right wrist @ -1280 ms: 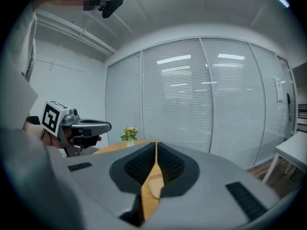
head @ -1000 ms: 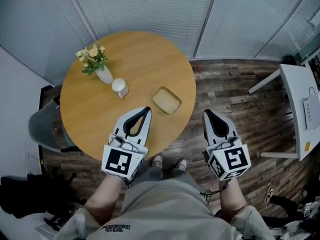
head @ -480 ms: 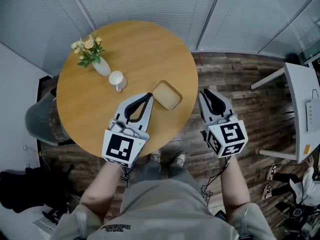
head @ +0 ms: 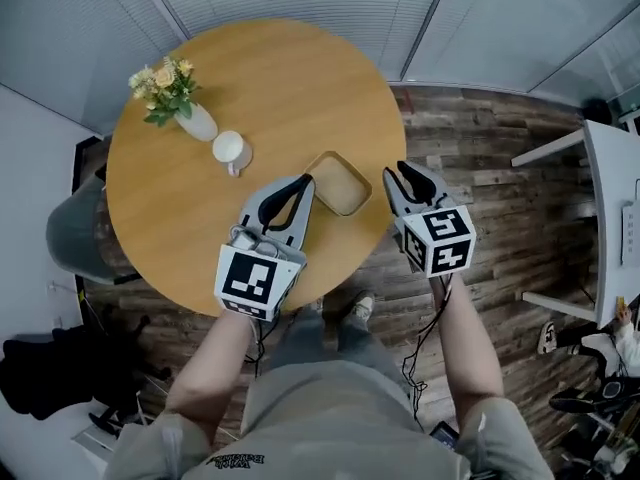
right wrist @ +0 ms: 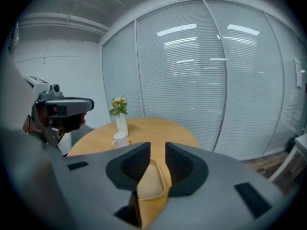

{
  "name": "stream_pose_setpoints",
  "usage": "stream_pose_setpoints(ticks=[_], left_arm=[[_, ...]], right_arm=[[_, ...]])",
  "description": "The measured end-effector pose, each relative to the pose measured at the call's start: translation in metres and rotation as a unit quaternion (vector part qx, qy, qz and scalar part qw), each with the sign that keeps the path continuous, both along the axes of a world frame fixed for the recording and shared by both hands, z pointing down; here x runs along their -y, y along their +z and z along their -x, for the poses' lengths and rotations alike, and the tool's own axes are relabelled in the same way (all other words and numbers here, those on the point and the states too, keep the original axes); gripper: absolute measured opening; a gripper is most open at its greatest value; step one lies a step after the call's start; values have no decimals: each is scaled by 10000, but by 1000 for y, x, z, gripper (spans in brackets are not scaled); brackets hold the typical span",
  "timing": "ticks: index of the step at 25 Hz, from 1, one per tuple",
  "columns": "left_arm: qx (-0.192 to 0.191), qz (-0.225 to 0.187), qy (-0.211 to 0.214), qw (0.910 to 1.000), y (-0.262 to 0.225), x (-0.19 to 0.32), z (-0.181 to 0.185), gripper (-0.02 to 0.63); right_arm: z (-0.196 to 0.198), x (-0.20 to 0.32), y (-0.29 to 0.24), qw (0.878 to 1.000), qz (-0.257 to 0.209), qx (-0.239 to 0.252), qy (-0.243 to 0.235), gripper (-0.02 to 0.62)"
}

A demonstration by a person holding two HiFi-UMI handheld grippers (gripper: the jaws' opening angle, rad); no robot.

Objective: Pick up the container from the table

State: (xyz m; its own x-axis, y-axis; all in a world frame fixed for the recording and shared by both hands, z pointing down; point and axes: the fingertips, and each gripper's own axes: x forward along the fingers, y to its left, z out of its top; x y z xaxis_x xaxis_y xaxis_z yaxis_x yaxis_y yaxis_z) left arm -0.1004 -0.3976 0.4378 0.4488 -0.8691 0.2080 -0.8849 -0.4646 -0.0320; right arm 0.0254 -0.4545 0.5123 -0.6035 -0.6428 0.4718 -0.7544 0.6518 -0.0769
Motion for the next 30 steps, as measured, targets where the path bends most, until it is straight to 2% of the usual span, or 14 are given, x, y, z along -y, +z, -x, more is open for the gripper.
stream_pose_setpoints(ticks=[5,12,19,26,30], left_arm=[[134,190,91,9997,34,12,2,20],[178,582,-8,9981,78,22,10,20],[3,1048,-10,9945,124,20,9,20],[-92,1519,-186,9882,170,18,16,20],[186,1633,0,9864,187,14,11,20]], right_arm=[[10,13,51,9988,373,-271,-146,83],[12,21,120,9937,931,-564,-276,83],[15,20,186,9832,1513,-935,-404,98],[12,17,224,9756,1891,-1037,-400,98],[12,13,235,9732,1950,-1120,-475,98]])
